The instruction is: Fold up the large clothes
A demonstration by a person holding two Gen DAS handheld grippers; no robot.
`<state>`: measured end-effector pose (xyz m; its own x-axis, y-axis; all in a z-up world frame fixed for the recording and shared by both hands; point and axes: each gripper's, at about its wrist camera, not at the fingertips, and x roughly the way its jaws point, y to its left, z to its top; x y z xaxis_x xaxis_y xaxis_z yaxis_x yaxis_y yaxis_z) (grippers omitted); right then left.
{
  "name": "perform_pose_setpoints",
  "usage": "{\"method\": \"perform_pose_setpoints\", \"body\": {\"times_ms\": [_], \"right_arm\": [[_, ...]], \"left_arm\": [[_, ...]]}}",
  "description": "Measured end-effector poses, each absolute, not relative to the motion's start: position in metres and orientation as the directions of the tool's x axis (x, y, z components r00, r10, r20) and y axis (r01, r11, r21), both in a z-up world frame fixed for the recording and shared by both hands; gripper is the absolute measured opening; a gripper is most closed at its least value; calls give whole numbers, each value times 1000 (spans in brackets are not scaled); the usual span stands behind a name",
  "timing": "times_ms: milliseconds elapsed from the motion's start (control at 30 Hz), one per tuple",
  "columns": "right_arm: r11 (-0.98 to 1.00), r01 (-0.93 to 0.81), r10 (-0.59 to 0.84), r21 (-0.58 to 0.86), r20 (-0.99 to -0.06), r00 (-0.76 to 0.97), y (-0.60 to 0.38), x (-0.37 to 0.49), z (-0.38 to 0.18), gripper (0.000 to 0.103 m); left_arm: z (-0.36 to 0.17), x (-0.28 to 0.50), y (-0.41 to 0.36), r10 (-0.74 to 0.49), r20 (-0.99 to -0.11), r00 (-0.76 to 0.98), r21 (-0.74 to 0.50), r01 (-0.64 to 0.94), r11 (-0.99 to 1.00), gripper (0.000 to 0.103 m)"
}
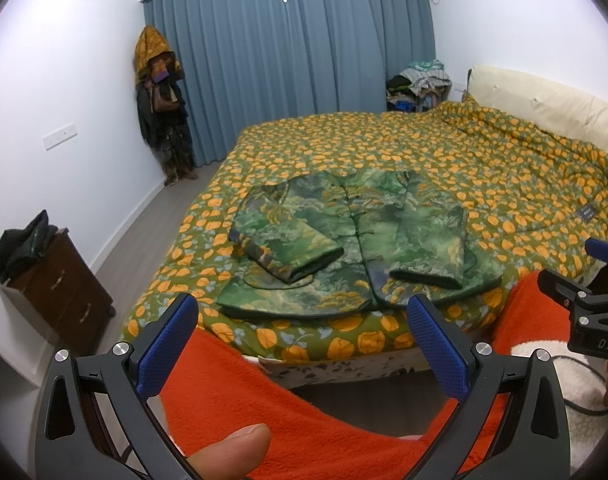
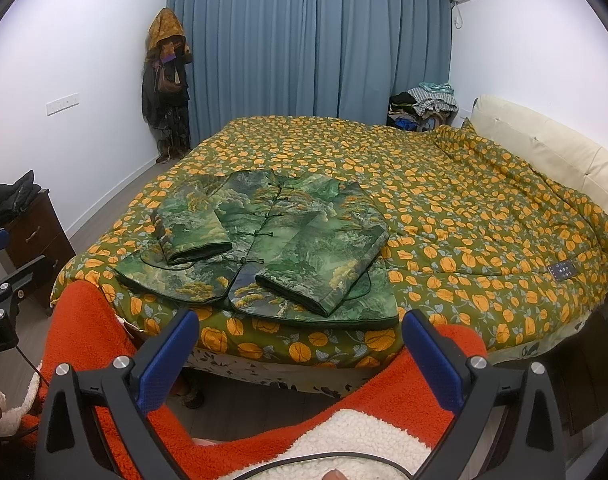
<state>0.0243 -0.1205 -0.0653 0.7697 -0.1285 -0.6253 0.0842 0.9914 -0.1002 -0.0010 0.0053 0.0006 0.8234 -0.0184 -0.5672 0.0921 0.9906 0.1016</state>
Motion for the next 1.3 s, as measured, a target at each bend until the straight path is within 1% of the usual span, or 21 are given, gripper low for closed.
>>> {"method": "perform_pose_setpoints", "body": {"times_ms": [1300], "right_arm": [[991, 70, -124, -110, -625, 771, -118, 25, -67, 103]], "left_arm": [[1, -1, 5, -15, -567, 824, 108, 92, 990, 103]]}}
